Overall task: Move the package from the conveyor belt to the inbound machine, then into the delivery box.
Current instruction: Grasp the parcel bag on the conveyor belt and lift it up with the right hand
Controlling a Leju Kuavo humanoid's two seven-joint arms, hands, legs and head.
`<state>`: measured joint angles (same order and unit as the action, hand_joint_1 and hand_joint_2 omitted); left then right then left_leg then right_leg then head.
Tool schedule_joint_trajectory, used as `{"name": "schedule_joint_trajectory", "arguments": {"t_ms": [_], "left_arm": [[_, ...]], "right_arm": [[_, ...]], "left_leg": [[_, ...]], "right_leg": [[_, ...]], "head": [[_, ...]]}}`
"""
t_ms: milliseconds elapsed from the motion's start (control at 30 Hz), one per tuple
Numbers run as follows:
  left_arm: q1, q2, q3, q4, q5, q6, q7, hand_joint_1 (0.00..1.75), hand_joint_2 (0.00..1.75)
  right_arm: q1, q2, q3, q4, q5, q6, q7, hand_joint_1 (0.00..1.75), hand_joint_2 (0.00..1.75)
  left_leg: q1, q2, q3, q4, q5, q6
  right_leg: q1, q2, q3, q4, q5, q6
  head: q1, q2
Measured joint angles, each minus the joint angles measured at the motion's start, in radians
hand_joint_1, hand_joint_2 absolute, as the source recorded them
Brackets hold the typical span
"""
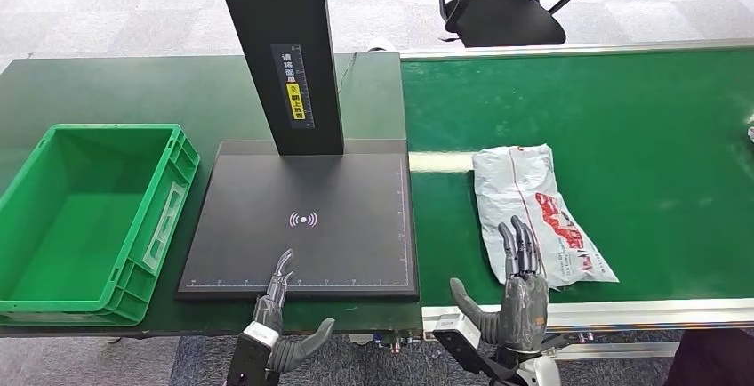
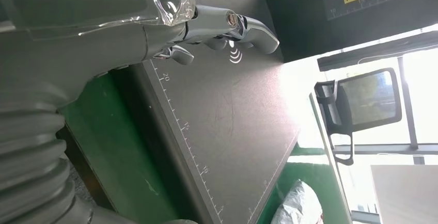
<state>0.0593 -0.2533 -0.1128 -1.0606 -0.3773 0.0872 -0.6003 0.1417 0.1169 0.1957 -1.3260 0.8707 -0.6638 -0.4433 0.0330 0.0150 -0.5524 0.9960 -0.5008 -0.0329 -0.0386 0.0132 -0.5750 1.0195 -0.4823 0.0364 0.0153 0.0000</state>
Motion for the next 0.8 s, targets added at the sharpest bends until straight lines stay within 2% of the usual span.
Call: {"name": "schedule_joint_trajectory", "arguments": {"t_ms": [167, 233, 300, 400, 500, 567, 700, 800], "left_arm": [[-0.006, 0.0, -0.001, 0.008, 0.012, -0.002, -0.01, 0.0, 1.75], [-0.013, 0.001, -0.001, 0.016, 0.023, -0.004, -0.019, 0.0, 1.75], [-0.03, 0.002, -0.002, 0.035, 0.038, -0.008, -0.032, 0.0, 1.75], [-0.061, 0.004, -0.001, 0.072, 0.055, -0.016, -0.048, 0.0, 1.75], [-0.073, 0.005, 0.004, 0.096, 0.067, -0.017, -0.053, 0.0, 1.75], [-0.076, 0.005, 0.008, 0.106, 0.07, -0.02, -0.054, 0.0, 1.75], [-0.091, 0.006, 0.01, 0.132, 0.064, -0.036, -0.057, 0.0, 1.75], [-0.104, 0.006, 0.01, 0.16, 0.063, -0.035, -0.064, 0.0, 1.75]], "right_arm": [[-0.026, -0.02, 0.0, 0.006, 0.008, 0.006, 0.023, 0.0, 1.75], [-0.059, -0.036, 0.0, 0.028, 0.013, 0.056, 0.063, 0.0, 1.75], [-0.166, -0.068, -0.008, 0.123, 0.0, 0.176, 0.112, 0.0, 1.75], [-0.419, -0.131, -0.04, 0.374, -0.002, 0.366, 0.159, 0.0, 1.75], [-0.666, -0.182, -0.047, 0.606, 0.088, 0.475, 0.255, 0.0, 1.75], [-0.788, -0.202, -0.036, 0.721, 0.161, 0.537, 0.344, 0.0, 1.75], [-0.929, -0.242, 0.007, 0.873, 0.287, 0.623, 0.579, 0.0, 1.75], [-0.981, -0.272, 0.023, 0.934, 0.311, 0.626, 0.592, 0.0, 1.75]], "left_leg": [[0.0, 0.0, 0.0, 0.0, 0.0, 0.0], [0.0, 0.002, 0.0, 0.0, 0.0, 0.0], [0.0, 0.006, 0.0, 0.0, 0.001, 0.0], [-0.002, 0.009, -0.001, 0.001, 0.005, 0.003], [-0.003, 0.008, -0.003, 0.001, 0.009, 0.003], [-0.003, 0.007, -0.003, 0.001, 0.01, 0.003], [-0.003, 0.002, -0.005, 0.001, 0.01, 0.003], [-0.003, 0.001, -0.008, 0.001, 0.01, 0.004]], "right_leg": [[0.0, 0.0, 0.0, 0.0, 0.0, 0.0], [0.0, 0.001, 0.0, 0.0, 0.001, 0.0], [0.0, 0.006, -0.001, 0.0, 0.004, 0.0], [-0.002, 0.01, -0.003, 0.0, 0.009, 0.002], [-0.004, 0.01, -0.005, 0.0, 0.012, 0.003], [-0.003, 0.01, -0.005, 0.0, 0.013, 0.003], [-0.003, 0.004, -0.006, 0.0, 0.012, 0.003], [-0.003, 0.002, -0.007, 0.0, 0.012, 0.003]], "head": [[0.0, 0.0], [0.0, 0.0], [0.0, 0.0], [0.0, 0.0], [0.0, 0.0], [0.0, 0.0], [0.0, 0.0], [0.0, 0.0]]}}
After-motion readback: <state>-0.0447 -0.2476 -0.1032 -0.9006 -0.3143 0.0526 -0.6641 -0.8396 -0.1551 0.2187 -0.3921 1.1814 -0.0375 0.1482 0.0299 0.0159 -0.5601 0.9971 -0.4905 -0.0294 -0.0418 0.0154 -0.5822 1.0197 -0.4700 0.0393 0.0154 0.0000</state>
